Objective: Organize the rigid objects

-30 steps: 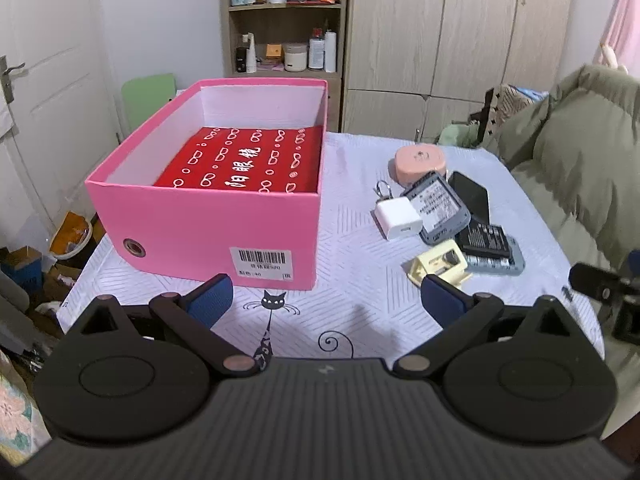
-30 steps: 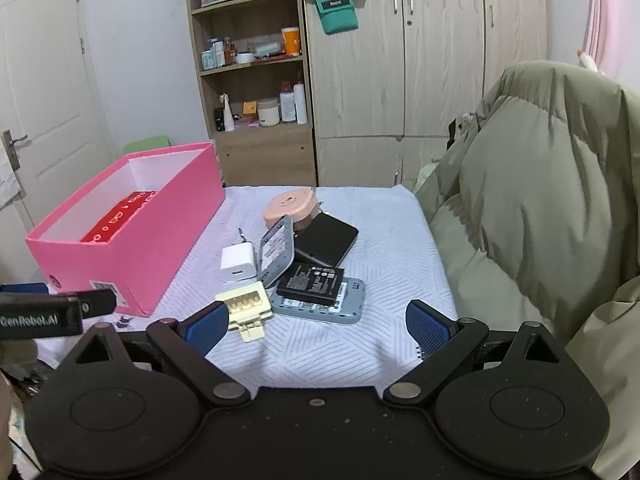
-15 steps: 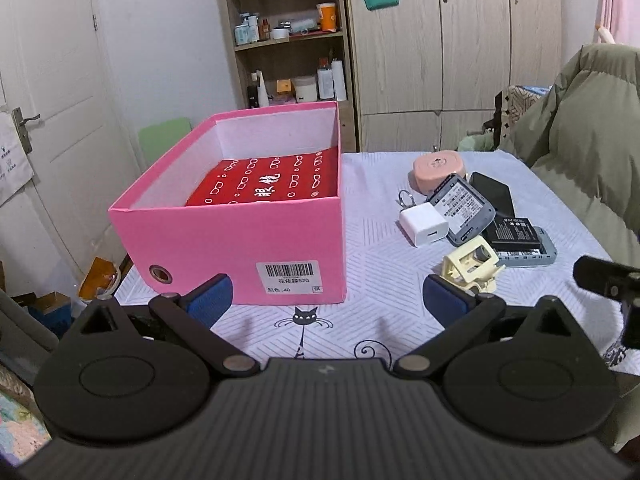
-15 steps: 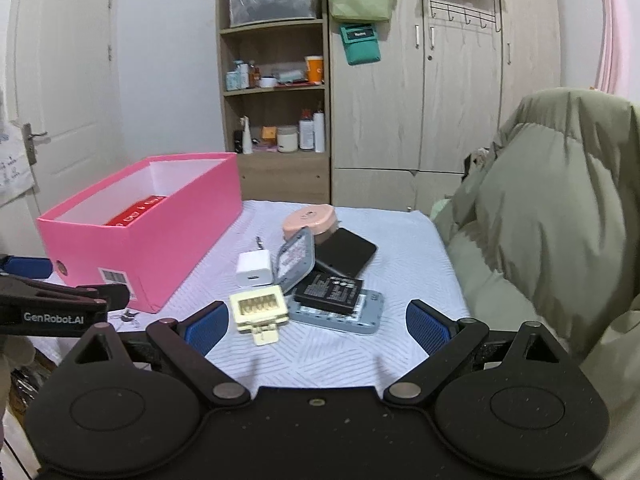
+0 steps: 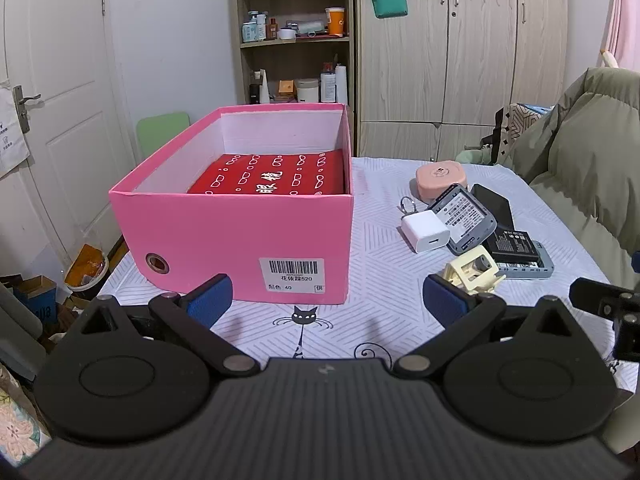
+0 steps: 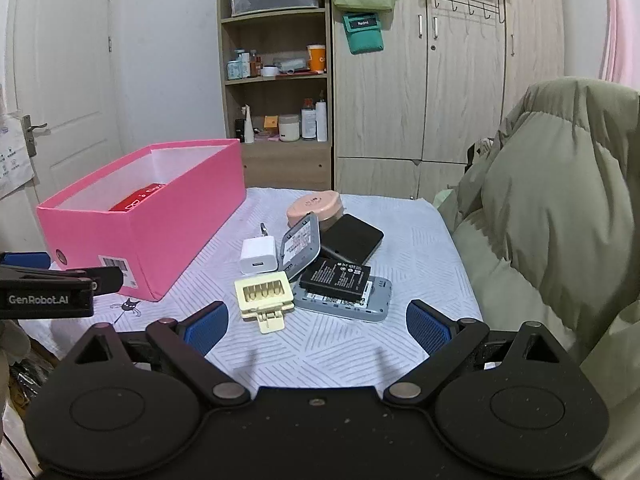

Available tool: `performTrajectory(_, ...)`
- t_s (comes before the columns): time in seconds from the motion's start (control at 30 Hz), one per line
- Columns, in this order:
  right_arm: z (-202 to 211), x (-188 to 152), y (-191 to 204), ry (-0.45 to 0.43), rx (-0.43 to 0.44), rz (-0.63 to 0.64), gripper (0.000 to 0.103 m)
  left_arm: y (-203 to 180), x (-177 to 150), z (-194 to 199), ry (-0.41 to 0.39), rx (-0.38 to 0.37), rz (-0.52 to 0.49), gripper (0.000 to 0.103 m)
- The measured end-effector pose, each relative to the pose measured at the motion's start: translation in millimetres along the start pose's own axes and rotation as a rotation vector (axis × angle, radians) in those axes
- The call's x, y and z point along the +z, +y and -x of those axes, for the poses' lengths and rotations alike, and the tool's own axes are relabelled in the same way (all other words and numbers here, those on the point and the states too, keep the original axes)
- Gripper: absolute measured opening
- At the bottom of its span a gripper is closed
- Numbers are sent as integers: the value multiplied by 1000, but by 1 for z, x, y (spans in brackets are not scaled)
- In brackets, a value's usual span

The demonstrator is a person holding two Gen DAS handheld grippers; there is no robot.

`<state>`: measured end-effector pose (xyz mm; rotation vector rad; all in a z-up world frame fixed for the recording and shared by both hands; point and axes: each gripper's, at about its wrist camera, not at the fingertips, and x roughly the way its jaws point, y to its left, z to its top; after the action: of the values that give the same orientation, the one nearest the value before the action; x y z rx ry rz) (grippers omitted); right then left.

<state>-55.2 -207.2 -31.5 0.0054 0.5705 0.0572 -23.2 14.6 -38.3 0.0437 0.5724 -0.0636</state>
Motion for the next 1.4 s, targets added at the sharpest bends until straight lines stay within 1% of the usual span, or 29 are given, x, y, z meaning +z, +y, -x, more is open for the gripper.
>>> performTrajectory(0.57,-1,-1,-4,12,-33,5,98,-3,-1,1,-13,-11,3,103)
performTrajectory(0.9,1,-2,-9,-20,-64,-9,98,-5,-3,1,-25,-32,8,103)
performTrajectory(1.03,4,-1,-11,-50,-82,-20,98,-5,-3,1,-25,-34,9,103)
performTrajectory(1.17,3,-1,-12,-62,-95,-17,100,-6,-3,0,-25,-37,7,103)
performTrajectory(1.33,2,-2,-12,-62,-92,-12,100,-6,-3,-2,-19,-47,6,103)
performTrajectory(1.4,2,-3,-13,-75,-82,-7,100,-5,-1,-3,-16,-55,4,103)
